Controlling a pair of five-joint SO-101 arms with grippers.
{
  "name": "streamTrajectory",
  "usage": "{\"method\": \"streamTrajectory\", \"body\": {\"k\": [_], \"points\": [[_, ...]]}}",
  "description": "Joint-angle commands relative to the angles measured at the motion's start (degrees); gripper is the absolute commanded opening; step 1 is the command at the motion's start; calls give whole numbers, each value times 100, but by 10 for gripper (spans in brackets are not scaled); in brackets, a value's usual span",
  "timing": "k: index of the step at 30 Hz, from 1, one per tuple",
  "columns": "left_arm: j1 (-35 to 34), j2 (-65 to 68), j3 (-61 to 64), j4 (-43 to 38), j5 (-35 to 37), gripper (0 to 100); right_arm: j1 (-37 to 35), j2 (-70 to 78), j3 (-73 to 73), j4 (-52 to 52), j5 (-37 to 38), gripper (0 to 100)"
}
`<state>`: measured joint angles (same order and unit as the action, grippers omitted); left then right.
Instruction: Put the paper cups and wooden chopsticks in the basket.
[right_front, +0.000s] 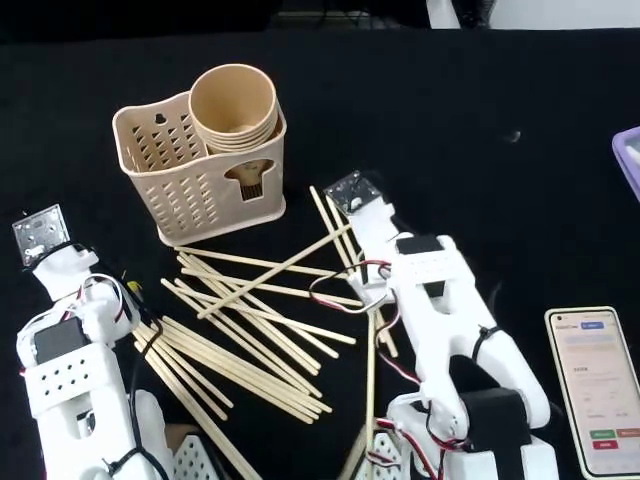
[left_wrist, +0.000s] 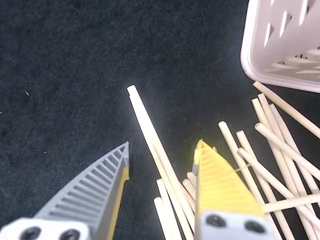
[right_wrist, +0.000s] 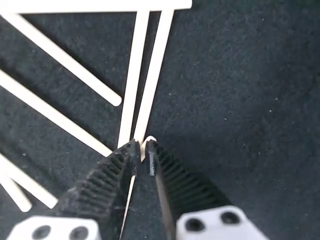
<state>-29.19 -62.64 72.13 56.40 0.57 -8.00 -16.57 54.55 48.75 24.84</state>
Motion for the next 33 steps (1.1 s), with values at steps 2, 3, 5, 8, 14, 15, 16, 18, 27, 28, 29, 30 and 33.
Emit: {"method": "streamTrajectory", "body": {"k": [2,3,5,8,14,15,16,18,27,28,29,30,33], "points": [[-40,-62,-119,-70,62,216,123,-286,-435,-255,70,28],[-40,-62,-119,-70,62,216,141,-286,-549,-334,70,28],[-40,-62,-119,-70,62,216,141,-286,-796,-431,70,28],[-40,-62,-110,-79,62,216,97,-277,-1086,-457,70,28],[-40,-62,-84,-79,62,216,62,-286,-1393,237,-281,33],[-40,-62,-84,-79,62,216,70,-286,-1464,686,-387,41],[-40,-62,-84,-79,62,216,70,-286,-1525,1134,-448,61],[-40,-62,-119,-79,62,216,53,-286,-1569,1776,-527,130],[-40,-62,-110,-79,62,216,-18,488,-901,985,-738,172],[-40,-62,-110,-79,62,216,-26,655,-892,862,-782,172],[-40,-62,-101,-79,62,216,-35,813,-892,765,-809,172],[-40,-62,-101,-79,62,216,-35,963,-927,703,-818,170],[-40,-62,-92,-79,62,216,0,1288,-1112,695,-818,169]]}}
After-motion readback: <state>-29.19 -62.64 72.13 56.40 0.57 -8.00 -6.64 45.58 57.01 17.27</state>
